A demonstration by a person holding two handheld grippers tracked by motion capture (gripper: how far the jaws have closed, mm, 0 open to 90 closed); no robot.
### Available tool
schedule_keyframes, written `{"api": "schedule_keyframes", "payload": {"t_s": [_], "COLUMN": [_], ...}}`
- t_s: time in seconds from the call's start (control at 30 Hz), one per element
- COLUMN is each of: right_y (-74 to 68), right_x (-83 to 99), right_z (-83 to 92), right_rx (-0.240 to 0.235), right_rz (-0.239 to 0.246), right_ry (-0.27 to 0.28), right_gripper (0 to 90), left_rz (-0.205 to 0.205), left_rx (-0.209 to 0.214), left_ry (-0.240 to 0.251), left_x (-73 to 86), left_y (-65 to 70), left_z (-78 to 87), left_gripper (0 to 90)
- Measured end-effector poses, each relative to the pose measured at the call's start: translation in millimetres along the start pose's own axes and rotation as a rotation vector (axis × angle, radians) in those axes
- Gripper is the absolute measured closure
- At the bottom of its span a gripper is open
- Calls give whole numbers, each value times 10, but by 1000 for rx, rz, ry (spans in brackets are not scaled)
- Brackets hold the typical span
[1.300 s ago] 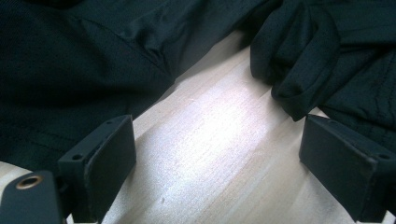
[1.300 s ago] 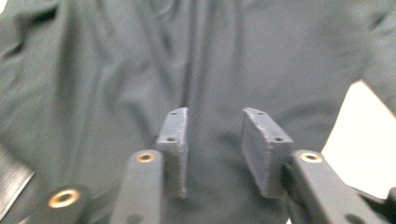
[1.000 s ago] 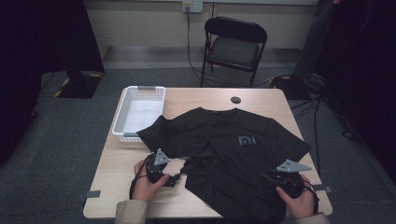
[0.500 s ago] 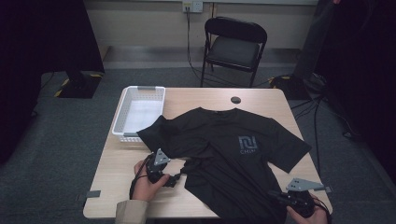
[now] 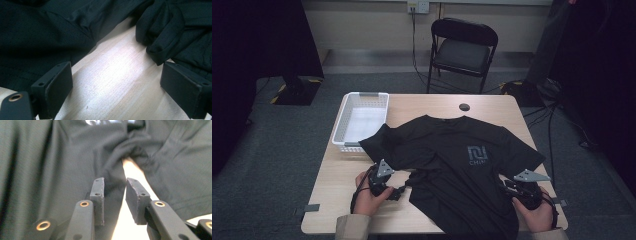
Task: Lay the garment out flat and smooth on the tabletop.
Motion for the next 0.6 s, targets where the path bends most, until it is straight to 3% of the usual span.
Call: {"api": "schedule_keyframes", "payload": {"t_s": [0.17, 0.23, 0.4, 0.53, 0.6], "right_y": [4, 29, 130, 175, 153], "right_x": [89, 151, 323, 379, 339], "right_z": [51, 97, 272, 394, 436], "right_rx": [-51, -76, -74, -39, -23], "right_rz": [-4, -11, -6, -2, -2], "right_ry": [-13, -7, -14, 0, 26], "right_gripper": [877, 885, 884, 775, 601], "left_rz": [0, -1, -1, -1, -1], "left_rx": [0, 0, 0, 0, 0], "left_ry": [0, -1, 0, 0, 0], "left_x": [0, 1, 1, 1, 1], "left_y": [0, 1, 1, 1, 1], "left_z": [0, 1, 1, 1, 1], "left_gripper": [105, 106, 106, 105, 106]}}
Point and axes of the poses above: each handheld gripper's, and its own axes: z roughly backward along the jaws, x roughly out of its underside, y roughly to its right, the point moved 3 cm from there along -z, roughly forward along the jaws, and after that the axes turned 11 degrees about x, right-handed, at the moved point
